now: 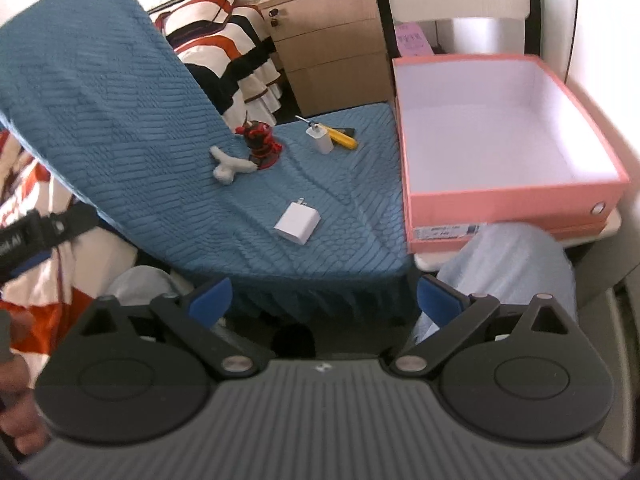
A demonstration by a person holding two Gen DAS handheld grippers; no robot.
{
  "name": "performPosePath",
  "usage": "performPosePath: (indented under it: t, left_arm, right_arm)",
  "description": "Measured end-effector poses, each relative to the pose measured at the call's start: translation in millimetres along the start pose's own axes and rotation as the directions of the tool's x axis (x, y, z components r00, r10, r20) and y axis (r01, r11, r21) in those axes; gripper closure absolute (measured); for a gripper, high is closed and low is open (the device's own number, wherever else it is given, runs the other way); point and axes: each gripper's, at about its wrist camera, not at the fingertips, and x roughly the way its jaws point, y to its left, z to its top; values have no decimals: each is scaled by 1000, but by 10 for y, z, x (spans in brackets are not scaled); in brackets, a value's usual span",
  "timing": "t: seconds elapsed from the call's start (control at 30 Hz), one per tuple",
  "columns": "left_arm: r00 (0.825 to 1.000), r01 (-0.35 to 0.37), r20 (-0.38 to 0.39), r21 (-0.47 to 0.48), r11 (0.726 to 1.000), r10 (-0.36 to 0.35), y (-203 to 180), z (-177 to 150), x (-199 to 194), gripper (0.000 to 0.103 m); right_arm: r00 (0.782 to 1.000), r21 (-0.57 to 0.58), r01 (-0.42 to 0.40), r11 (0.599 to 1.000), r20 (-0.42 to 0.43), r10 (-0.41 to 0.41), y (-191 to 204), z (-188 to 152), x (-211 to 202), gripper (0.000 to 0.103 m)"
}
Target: Organize rigid objects
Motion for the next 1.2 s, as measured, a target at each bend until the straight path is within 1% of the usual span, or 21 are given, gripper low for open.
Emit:
performPosePath:
  t: [0.1, 0.3, 0.4, 0.5, 0.6, 0.73, 0.8, 0.9, 1.03, 1.2]
  left_arm:
    - [1000, 18, 7, 12, 1000, -18, -22, -29, -20, 0]
    - [1000, 9, 8, 28, 1000, -9, -51, -75, -26, 0]
    - [1000, 6, 8, 18, 1000, -6, -22, -87, -21, 0]
    - [1000, 13, 12, 9, 1000, -14, 8, -83, -5, 0]
    - [1000, 12, 9, 2, 1000, -12, 33, -67, 30, 0]
    - [1000, 10, 9, 10, 1000, -10, 30, -56, 77, 0]
    - [1000, 11, 4, 14, 1000, -11, 30, -49, 129, 0]
    - [1000, 10, -5, 17, 1000, -9, 32, -33, 216, 0]
    - [1000, 3, -10, 32, 999, -3, 31, 2, 345, 0]
    - [1000, 2, -3, 26, 1000, -2, 74, 59, 517, 0]
  right_arm:
    - [1000, -19, 1, 1000, 7, -1, 21, -13, -8, 2]
    - [999, -66, -35, 997, -7, 35, 85, -55, -8, 2]
    - [999, -87, -38, 995, -2, 38, 109, -63, -13, 2]
    - [999, -86, -45, 995, 4, 45, 116, -60, 11, 5]
    - [999, -94, -37, 995, 0, 37, 146, -51, 72, 5]
    - [999, -91, -48, 995, -4, 48, 141, -42, 114, 5]
    - [999, -85, -53, 995, -1, 53, 138, -34, 137, 5]
    - [1000, -87, -23, 996, 14, 25, 157, -16, 190, 5]
    - [999, -93, -32, 995, 2, 32, 170, 32, 289, 5]
    - [999, -112, -35, 993, -4, 35, 206, 85, 406, 5]
